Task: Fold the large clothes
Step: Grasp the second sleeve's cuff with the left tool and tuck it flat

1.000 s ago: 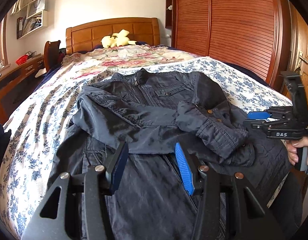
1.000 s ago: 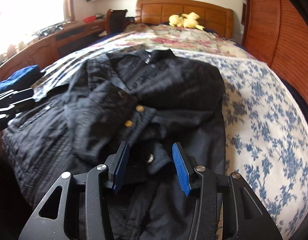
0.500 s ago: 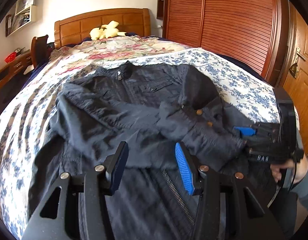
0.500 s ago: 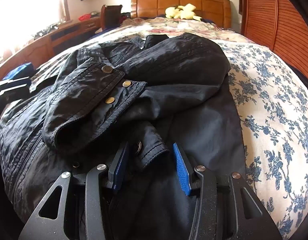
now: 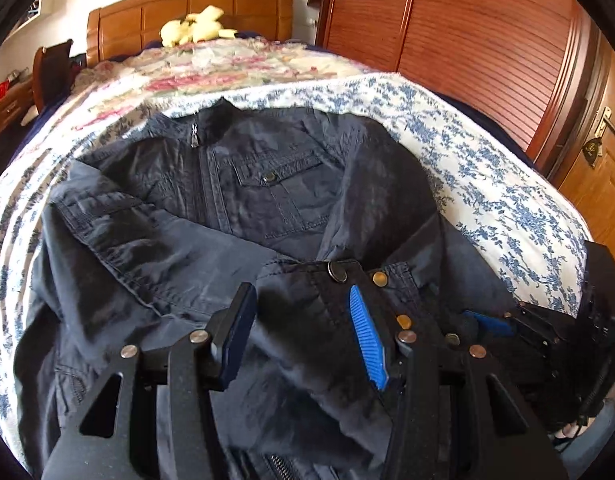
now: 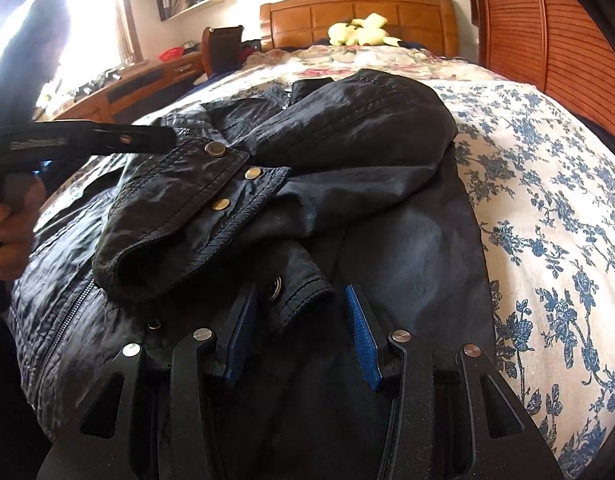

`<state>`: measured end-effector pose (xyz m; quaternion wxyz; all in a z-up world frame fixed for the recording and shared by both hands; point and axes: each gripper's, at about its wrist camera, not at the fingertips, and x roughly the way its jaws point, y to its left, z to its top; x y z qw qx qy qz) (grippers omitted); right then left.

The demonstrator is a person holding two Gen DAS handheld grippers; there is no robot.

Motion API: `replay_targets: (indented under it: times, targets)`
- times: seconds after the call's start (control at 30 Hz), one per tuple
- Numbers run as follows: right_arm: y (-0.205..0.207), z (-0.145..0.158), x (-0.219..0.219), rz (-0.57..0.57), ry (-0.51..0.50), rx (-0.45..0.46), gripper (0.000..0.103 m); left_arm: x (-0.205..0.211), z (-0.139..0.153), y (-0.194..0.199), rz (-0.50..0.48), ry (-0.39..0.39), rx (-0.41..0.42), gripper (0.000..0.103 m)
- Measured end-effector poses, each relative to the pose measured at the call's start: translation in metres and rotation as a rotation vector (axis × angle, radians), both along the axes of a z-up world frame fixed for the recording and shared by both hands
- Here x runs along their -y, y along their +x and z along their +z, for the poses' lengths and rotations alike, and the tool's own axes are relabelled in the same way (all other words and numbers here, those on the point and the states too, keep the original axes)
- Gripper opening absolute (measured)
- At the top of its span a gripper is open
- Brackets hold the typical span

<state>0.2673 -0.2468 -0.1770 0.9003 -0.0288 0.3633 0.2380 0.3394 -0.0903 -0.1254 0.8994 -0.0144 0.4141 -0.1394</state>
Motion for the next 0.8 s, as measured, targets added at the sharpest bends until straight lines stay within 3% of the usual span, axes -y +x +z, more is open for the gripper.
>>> replay_targets:
  times: [0.1, 0.17, 0.23, 0.37, 0.6, 0.8]
  targets:
    - [0.001, 0.0, 0.0, 0.002, 0.008, -0.002, 0.046, 0.002, -0.004, 0.003, 0.004, 0.002, -0.014, 0.044]
    - [0.001, 0.0, 0.001, 0.004, 0.014, -0.003, 0.046, 0.003, -0.006, 0.004, -0.002, -0.005, -0.029, 0.031]
    - [0.001, -0.001, 0.003, 0.007, 0.023, -0.009, 0.046, 0.005, -0.008, 0.004, -0.005, -0.003, -0.039, 0.025]
    - [0.003, -0.001, 0.004, 0.01, 0.032, -0.012, 0.046, 0.009, -0.002, -0.004, -0.043, 0.032, -0.001, 0.007]
    - [0.002, -0.001, 0.002, 0.005, 0.02, -0.008, 0.046, -0.034, 0.05, -0.038, 0.021, 0.048, 0.2, 0.004]
    - [0.0, -0.002, -0.001, -0.004, -0.002, -0.002, 0.046, -0.078, 0.061, -0.042, 0.063, 0.086, 0.224, 0.005]
